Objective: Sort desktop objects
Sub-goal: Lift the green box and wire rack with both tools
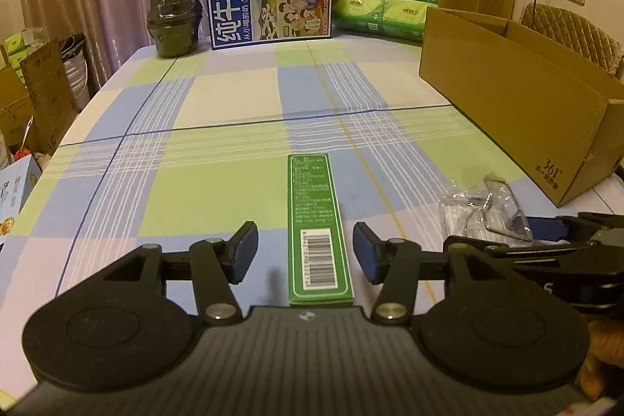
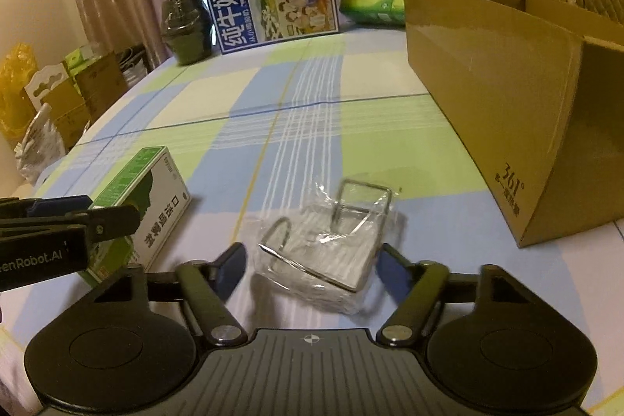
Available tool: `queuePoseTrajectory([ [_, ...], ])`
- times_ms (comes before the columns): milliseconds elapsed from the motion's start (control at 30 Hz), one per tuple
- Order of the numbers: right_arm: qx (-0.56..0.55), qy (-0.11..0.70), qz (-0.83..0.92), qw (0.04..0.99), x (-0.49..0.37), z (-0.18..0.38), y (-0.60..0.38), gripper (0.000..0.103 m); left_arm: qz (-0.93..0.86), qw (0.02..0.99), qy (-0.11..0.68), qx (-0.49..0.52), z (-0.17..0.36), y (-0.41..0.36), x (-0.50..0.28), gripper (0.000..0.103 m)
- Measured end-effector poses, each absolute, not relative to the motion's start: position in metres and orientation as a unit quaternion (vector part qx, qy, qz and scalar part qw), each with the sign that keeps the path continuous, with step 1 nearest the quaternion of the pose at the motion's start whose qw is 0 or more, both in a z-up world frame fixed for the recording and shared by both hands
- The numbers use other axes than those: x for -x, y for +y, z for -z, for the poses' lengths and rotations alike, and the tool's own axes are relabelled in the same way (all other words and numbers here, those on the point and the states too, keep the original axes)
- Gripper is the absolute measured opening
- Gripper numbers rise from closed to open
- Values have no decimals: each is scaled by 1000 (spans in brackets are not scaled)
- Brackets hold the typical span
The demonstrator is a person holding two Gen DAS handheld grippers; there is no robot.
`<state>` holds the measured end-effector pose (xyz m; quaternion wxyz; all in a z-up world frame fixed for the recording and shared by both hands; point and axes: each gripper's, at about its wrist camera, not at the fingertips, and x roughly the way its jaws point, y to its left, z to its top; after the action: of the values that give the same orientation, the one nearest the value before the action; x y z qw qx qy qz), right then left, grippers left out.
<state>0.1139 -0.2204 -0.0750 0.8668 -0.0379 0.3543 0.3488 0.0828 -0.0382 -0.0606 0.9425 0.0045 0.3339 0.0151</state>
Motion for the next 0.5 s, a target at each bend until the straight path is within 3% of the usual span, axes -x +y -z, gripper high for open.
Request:
queuePoseTrajectory([
  [100,40,354,-345,868,-116,74,-222,57,-12,941,338,-4,63,-39,-87,49],
  [500,78,327,-341,878,-112,71,-224,53,-2,930,366,-28,72,-52,-107,48],
])
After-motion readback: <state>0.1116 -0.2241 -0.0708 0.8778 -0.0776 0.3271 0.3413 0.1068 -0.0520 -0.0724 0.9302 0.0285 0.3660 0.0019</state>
